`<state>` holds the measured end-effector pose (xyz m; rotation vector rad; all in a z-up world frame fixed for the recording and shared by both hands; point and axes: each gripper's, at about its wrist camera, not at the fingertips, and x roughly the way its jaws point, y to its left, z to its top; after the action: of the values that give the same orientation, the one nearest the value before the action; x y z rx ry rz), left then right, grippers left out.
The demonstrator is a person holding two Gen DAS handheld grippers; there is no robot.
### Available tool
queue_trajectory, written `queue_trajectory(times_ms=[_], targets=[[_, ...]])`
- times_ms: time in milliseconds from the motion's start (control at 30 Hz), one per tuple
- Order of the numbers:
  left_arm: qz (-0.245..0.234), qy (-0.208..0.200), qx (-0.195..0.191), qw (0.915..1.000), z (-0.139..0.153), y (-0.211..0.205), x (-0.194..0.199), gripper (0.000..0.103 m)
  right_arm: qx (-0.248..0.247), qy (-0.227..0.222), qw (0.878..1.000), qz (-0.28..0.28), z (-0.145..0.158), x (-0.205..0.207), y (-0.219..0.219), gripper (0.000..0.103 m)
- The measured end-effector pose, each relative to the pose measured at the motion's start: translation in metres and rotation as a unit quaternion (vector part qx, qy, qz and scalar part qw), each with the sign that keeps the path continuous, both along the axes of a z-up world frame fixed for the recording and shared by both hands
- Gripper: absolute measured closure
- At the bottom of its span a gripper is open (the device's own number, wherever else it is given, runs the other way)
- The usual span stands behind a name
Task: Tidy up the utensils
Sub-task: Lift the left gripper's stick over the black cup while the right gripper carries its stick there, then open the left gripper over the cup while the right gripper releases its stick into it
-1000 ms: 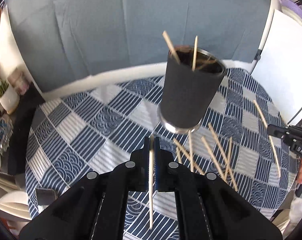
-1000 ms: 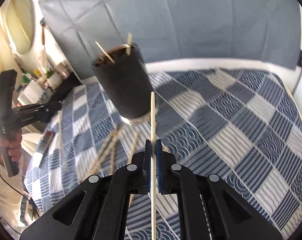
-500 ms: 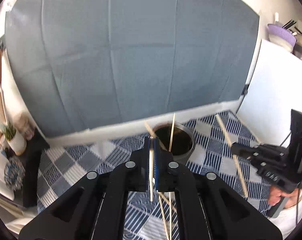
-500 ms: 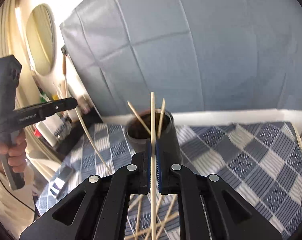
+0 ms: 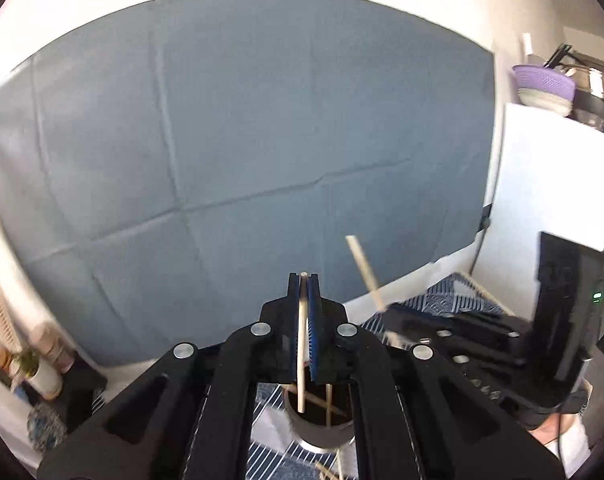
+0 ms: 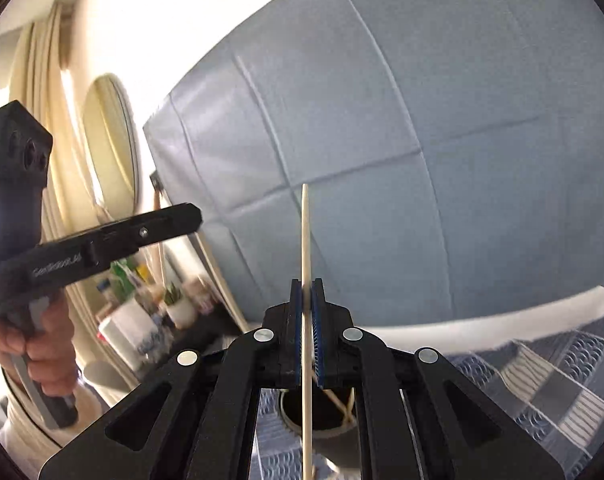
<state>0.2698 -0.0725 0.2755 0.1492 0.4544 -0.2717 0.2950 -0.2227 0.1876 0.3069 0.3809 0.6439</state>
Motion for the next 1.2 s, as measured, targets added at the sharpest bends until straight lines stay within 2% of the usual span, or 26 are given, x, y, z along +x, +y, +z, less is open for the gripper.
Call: queue_trajectory(times_ms=[167,500,733,933,967,1000,1033,1067,1100,1133,1200], targets=[[-0.012,0.01,-0.011,0.9998,-0.017,-0.005,0.02,0.099,0.053,-0.01,0.999,0.007,-0.018,0.031,0.005,0.098],[-0.007,0.054,0.007,0.9985,-0.07,-0.003,0.05,0.099,0.104,-0.022,0.994,0.013,-0.067,0.071,0.018,0.098],[-0.009,0.06,0.012,0.9981,-0.088,0.0,0.049,0.099,0.077,-0.004,0.997,0.016,-0.081,0.069,0.021,0.098],[-0.002,0.076,-0.013,0.997,-0.095,0.013,0.047,0.097,0.05,-0.003,0.999,0.015,-0.076,0.053,0.022,0.094],[0.003,0.073,-0.017,0.9972,-0.094,0.017,0.044,0.09,0.046,-0.007,0.999,0.008,-0.074,0.049,0.02,0.094],[0.008,0.07,-0.021,0.9973,-0.093,0.021,0.042,0.078,0.04,-0.011,0.999,-0.001,-0.07,0.045,0.018,0.092],[0.012,0.066,-0.031,0.9973,-0.091,0.027,0.038,0.073,0.036,-0.012,0.999,-0.008,-0.067,0.042,0.015,0.09],[0.015,0.065,-0.035,0.9972,-0.089,0.03,0.035,0.065,0.034,-0.014,0.999,-0.014,-0.064,0.036,0.01,0.077],[0.019,0.062,-0.038,0.9971,-0.088,0.034,0.032,0.058,0.033,-0.016,0.999,-0.021,-0.062,0.032,0.007,0.057],[0.024,0.057,-0.039,0.9973,-0.086,0.039,0.027,0.053,0.032,-0.018,0.999,-0.027,-0.059,0.027,0.003,0.049],[0.028,0.048,-0.035,0.9978,-0.084,0.042,0.02,0.033,0.031,-0.024,0.999,-0.038,-0.054,0.016,-0.003,0.036]])
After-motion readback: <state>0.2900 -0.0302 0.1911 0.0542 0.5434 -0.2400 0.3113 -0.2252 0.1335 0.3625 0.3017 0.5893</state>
